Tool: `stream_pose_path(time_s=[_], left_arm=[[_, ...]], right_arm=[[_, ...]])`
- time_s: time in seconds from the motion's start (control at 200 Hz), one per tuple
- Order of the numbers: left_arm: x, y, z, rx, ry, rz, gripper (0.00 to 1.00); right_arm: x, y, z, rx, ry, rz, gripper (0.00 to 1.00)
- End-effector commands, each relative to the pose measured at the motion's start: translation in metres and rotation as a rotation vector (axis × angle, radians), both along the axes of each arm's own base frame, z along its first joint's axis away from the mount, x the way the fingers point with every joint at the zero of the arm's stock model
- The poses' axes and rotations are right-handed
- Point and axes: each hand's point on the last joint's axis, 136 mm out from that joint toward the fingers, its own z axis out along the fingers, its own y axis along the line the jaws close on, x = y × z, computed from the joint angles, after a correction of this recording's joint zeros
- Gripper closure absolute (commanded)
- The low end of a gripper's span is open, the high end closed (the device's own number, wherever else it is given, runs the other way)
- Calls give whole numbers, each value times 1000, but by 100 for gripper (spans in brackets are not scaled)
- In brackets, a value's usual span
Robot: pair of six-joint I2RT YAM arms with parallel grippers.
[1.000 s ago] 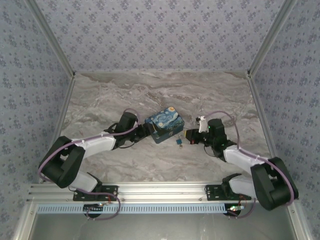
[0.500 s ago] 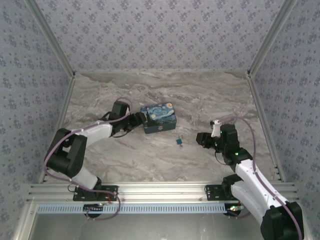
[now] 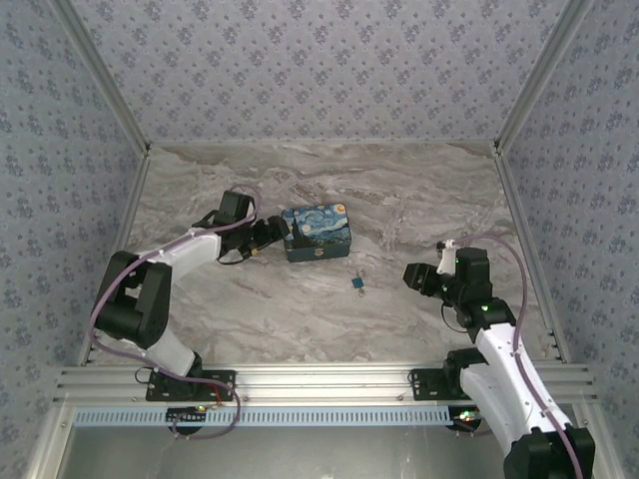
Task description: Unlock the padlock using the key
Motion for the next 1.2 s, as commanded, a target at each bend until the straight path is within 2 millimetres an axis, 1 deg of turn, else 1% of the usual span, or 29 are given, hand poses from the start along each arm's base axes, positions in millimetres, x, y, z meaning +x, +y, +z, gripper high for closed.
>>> stream_pose_path(time_s=[0.0, 0.02, 0.16, 0.27, 0.325, 0.42, 0.46, 0.505, 0.66, 0.74, 0.819, 0.889, 1.009, 1.049, 1.104, 1.194], left_arm=[[7, 12, 55, 20, -129, 1, 2], [7, 14, 61, 25, -144, 5, 1], [3, 35, 104, 49, -266, 29, 1], [-10, 54, 131, 97, -364, 58, 1], [-18, 64, 140, 132, -409, 72, 1], [-34, 81, 148, 188, -468, 103, 1], [-40, 87, 148, 210, -484, 112, 1], [-46, 95, 148, 237, -501, 128, 1], [-64, 120, 148, 327, -572, 188, 1], [-71, 130, 149, 375, -609, 210, 1], [-75, 140, 148, 424, -654, 228, 1], [-79, 149, 147, 465, -685, 259, 1], [-84, 161, 135, 526, -705, 288, 1], [-86, 161, 130, 536, -710, 272, 1], [-87, 155, 123, 538, -728, 222, 1], [-90, 163, 111, 554, -711, 262, 1]], right_arm=[[-2, -5, 17, -2, -20, 2, 48], [-1, -7, 18, -5, -22, -4, 46], [1, -22, 26, -24, -36, -48, 35], [1, -34, 32, -46, -46, -89, 25], [1, -41, 36, -66, -60, -109, 18], [0, -56, 41, -112, -79, -164, 7], [0, -64, 44, -134, -88, -192, 2], [0, -72, 49, -160, -105, -222, 0], [0, -104, 61, -274, -169, -351, 0], [-1, -123, 63, -342, -191, -431, 0], [-2, -137, 62, -436, -225, -463, 0], [-4, -145, 57, -487, -242, -486, 0], [-5, -156, 48, -508, -263, -547, 0], [-4, -159, 42, -502, -262, -568, 0], [-1, -161, 33, -481, -275, -593, 0], [6, -162, 20, -443, -316, -618, 0]])
